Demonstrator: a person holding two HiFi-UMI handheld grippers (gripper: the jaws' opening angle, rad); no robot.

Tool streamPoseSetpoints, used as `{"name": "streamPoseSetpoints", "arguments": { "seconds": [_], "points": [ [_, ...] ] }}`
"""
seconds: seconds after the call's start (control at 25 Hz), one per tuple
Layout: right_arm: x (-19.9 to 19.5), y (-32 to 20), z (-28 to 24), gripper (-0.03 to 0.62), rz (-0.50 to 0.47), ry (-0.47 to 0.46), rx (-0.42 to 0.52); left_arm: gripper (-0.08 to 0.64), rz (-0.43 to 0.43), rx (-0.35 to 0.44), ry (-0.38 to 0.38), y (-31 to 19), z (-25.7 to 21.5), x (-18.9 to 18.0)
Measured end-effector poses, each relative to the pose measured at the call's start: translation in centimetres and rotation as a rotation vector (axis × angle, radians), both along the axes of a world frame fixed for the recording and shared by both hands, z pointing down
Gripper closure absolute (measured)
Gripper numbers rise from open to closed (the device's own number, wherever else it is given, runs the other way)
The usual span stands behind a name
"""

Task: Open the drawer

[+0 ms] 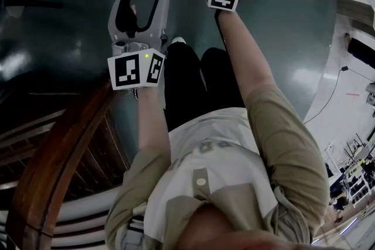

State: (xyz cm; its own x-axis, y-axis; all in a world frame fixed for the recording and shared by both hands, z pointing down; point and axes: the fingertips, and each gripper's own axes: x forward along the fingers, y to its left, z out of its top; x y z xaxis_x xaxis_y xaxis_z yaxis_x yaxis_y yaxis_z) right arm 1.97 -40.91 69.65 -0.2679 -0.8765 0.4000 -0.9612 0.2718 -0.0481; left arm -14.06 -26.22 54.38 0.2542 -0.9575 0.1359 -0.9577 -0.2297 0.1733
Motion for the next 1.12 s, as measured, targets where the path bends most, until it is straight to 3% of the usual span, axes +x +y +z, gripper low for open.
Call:
{"name": "streamPoseSetpoints", "arguments": {
  "seconds": [0.28, 0.76, 1.12],
  "points": [
    [0.3, 2.8, 0.0, 0.488, -0.022, 0.002, 0.002, 0.213, -0.001, -0.004, -0.005, 0.1, -0.4, 0.3],
    [0.9, 7.1, 1.2, 0.488, -0.020, 0.048, -0.081, 0.213, 0.033, -0.004, -0.051, 1.2, -3.1, 1.4],
    [1.0, 10.2, 1.1, 0.488, -0.041, 0.051, -0.105, 0.213, 0.039, 0.024, -0.016, 2.4, -5.6, 2.4]
  ]
}}
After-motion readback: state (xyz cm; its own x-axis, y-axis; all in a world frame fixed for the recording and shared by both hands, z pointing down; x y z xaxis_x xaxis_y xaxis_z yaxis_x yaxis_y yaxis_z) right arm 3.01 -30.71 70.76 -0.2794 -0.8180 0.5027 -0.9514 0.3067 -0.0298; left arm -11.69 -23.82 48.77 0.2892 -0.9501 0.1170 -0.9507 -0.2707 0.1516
